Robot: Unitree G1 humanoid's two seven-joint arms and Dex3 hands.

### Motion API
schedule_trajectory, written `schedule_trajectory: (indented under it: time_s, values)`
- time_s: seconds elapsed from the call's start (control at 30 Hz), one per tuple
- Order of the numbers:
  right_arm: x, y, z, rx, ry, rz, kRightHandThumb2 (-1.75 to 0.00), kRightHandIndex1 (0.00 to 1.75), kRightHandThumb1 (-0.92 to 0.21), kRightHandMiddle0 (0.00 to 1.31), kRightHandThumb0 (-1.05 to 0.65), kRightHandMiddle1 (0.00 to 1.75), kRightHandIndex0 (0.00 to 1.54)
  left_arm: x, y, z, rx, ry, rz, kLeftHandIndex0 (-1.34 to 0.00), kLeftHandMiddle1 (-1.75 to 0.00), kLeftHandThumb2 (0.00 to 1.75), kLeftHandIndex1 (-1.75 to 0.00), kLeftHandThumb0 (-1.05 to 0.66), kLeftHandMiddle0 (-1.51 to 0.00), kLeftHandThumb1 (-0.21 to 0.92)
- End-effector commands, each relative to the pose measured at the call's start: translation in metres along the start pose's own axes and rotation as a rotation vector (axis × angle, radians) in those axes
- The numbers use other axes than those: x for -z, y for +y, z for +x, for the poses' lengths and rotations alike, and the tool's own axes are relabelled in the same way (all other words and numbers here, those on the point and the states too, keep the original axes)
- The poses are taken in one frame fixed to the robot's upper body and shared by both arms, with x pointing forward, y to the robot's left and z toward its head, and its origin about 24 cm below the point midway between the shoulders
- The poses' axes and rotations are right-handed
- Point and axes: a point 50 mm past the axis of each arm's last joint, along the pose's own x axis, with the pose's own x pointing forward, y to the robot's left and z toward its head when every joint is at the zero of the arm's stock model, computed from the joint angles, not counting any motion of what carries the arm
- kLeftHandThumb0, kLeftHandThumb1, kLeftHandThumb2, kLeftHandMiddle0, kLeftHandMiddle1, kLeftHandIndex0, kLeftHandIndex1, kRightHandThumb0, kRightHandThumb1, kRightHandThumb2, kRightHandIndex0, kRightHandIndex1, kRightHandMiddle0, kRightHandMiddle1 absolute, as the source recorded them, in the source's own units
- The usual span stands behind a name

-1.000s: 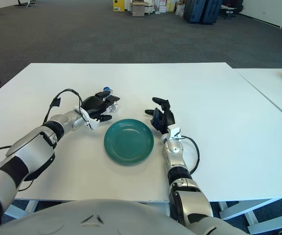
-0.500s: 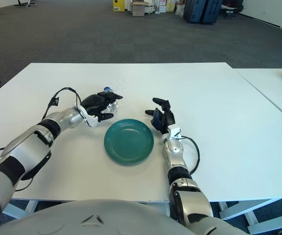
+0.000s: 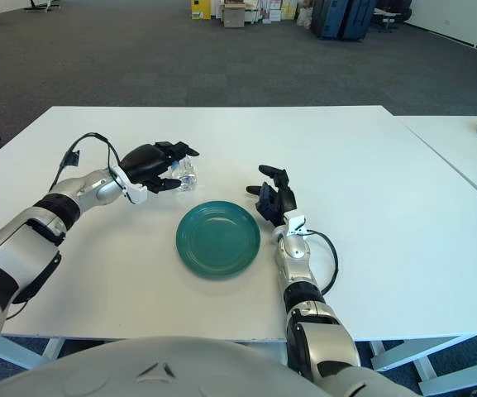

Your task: Put the bottle into the plate.

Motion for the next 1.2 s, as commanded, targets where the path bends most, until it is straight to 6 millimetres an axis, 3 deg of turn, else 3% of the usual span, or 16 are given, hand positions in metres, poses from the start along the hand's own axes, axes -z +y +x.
schedule_trajectory:
  time_s: [0.0,0.4,0.77,0.97,1.17]
  values:
    - [0.052,-0.011,-0.054,0.063,0.256,0.014,-0.87,0.86,-0.92,0.0,-0.73,1.04,0.51,-0.003,0.009,-0.006,-0.025,-0.033,0.062,-0.09,-0.82,0.98,-1.11,-0.98,-0.57,0.92]
    - [0.052,-0.012,-0.052,0.068,0.256,0.013,-0.87,0.85,-0.92,0.0,-0.73,1.05,0.52,-0.011,0.031,-0.018,-0.054,-0.047,0.156,-0.17,-0.96,1.05,-1.12,-1.03,-0.65,0.92]
    - [0.052,-0.014,-0.05,0.068,0.261,0.016,-0.87,0.85,-0.92,0.0,-0.72,1.06,0.53,-0.017,0.041,-0.016,-0.105,-0.054,0.184,-0.21,-1.01,1.08,-1.13,-1.03,-0.69,0.92]
    - [0.051,-0.013,-0.049,0.068,0.256,0.023,-0.87,0.84,-0.92,0.0,-0.71,1.06,0.53,0.004,0.016,0.012,-0.105,0.077,0.162,-0.22,-0.92,0.99,-1.12,-1.0,-0.61,0.92]
    - [0.05,-0.011,-0.047,0.064,0.246,0.02,-0.87,0.83,-0.92,0.0,-0.7,1.06,0.53,0.01,0.001,0.02,-0.106,0.171,0.141,-0.17,-0.79,0.93,-1.09,-0.98,-0.51,0.92]
